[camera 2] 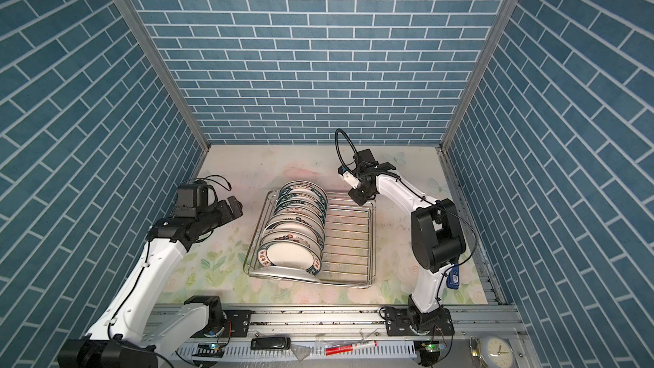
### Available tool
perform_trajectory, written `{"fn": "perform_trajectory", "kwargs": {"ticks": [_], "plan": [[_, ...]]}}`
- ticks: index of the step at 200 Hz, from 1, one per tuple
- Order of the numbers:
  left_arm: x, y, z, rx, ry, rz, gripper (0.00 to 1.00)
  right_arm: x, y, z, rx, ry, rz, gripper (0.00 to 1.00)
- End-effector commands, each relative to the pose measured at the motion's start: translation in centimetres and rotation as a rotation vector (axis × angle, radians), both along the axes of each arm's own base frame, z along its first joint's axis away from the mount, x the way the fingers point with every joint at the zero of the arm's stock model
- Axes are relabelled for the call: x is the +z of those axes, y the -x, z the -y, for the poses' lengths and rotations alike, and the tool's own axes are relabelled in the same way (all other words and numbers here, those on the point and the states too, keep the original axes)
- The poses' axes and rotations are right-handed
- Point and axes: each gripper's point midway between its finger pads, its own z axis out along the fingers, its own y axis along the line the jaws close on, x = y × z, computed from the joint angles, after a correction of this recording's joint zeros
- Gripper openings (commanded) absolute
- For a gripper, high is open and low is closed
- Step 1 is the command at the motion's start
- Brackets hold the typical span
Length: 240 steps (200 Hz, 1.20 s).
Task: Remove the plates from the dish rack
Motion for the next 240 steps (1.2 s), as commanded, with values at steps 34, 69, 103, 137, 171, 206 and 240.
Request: {"fn": "perform_trajectory", "kwargs": {"ticks": [34, 69, 103, 137, 171, 206, 240], "plan": [[0.7, 0.5, -0.3, 0.006, -0.004, 0.014, 0.99, -2.5, -1.3, 5.3, -0.265, 0.061, -0.053, 0.27], [1.1, 0.5, -0.3, 0.012, 0.001, 0.024, 0.99, -2.7, -1.4, 6.7, -0.305, 0.074, -0.060, 0.27], [0.9, 0.7, -0.3, 0.015, 0.001, 0.015, 0.99, -3.2, -1.4, 7.8, -0.347, 0.093, -0.070, 0.26], [1.5, 1.3, -0.5, 0.026, -0.004, 0.036, 0.99, -3.7, -1.6, 9.4, -0.416, 0.099, -0.092, 0.25], [2.1, 1.7, -0.6, 0.032, -0.002, 0.044, 0.99, -4.3, -1.7, 11.2, -0.474, 0.107, -0.114, 0.23], [1.8, 1.8, 0.1, 0.011, 0.033, 0.043, 0.99, -4.2, -2.0, 12.4, -0.487, 0.115, -0.105, 0.23], [0.5, 1.4, 0.3, 0.006, 0.047, 0.040, 0.99, -4.0, -2.5, 14.3, -0.520, 0.139, -0.100, 0.23]]}}
